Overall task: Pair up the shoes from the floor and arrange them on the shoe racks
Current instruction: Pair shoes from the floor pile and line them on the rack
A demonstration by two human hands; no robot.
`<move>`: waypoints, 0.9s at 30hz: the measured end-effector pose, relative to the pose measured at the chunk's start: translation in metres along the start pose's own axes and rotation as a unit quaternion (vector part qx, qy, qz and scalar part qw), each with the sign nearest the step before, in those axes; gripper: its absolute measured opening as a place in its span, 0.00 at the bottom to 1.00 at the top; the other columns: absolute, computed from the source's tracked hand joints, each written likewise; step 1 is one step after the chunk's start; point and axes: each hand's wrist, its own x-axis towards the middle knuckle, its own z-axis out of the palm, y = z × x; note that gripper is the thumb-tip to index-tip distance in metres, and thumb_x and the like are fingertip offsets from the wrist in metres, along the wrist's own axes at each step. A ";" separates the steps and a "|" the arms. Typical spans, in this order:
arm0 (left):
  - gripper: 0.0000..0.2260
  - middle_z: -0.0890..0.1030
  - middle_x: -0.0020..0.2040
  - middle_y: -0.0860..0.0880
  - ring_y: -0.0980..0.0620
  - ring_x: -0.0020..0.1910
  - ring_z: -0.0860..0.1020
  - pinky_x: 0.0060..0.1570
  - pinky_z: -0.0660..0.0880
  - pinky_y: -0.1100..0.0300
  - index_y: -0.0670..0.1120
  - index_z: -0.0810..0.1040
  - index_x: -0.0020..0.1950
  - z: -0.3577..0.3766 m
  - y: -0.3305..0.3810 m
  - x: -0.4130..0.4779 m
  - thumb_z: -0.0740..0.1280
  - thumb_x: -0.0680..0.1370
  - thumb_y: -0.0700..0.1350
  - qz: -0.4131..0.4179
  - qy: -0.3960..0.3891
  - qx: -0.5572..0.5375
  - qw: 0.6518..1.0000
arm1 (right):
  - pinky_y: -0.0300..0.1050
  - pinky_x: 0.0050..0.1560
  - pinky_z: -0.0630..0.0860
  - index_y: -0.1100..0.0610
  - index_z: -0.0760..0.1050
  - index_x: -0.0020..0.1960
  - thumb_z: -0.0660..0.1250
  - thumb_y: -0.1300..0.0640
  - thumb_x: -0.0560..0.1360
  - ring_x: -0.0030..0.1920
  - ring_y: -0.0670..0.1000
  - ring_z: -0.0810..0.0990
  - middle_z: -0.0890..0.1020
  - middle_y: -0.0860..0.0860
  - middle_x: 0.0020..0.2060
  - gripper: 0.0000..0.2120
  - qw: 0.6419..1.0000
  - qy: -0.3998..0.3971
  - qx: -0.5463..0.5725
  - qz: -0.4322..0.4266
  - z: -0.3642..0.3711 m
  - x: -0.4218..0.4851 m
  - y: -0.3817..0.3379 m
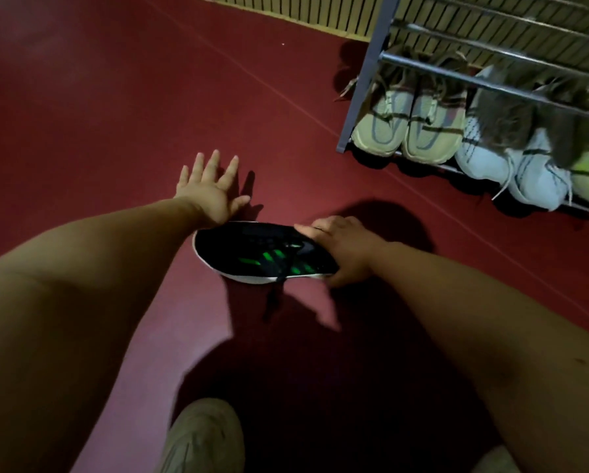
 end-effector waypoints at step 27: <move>0.34 0.44 0.78 0.43 0.41 0.76 0.42 0.72 0.44 0.44 0.51 0.45 0.78 -0.005 0.326 -0.011 0.52 0.77 0.65 0.430 0.018 0.010 0.903 | 0.62 0.72 0.44 0.44 0.45 0.77 0.65 0.52 0.75 0.76 0.58 0.38 0.45 0.54 0.77 0.39 0.857 -0.099 0.102 0.496 0.026 -0.256 0.103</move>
